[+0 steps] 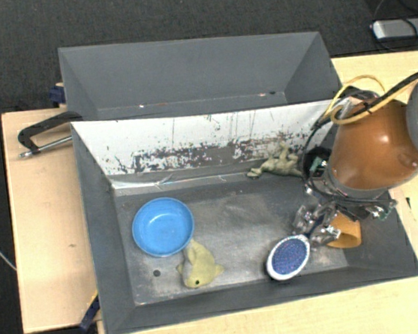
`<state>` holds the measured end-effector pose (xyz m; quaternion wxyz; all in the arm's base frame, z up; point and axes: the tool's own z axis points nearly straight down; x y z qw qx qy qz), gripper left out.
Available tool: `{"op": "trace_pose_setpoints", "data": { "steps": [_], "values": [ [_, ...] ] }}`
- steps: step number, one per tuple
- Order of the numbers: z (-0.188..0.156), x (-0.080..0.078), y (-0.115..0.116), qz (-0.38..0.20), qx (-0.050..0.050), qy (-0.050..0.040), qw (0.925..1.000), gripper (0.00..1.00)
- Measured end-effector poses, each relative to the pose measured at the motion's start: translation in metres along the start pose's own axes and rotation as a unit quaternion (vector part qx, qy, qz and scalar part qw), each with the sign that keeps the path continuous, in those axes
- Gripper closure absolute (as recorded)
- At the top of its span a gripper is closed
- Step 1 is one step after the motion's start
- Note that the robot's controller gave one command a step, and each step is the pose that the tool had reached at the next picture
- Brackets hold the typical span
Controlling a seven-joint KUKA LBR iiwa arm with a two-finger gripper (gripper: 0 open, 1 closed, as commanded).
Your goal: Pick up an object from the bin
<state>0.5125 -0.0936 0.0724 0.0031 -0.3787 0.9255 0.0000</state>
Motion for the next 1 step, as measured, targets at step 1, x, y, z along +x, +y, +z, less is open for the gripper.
{"op": "trace_pose_setpoints", "data": {
  "steps": [1],
  "values": [
    [-0.1949,-0.0192,-0.0232,-0.159,0.003,-0.0010,0.9872,1.00]
  ]
}}
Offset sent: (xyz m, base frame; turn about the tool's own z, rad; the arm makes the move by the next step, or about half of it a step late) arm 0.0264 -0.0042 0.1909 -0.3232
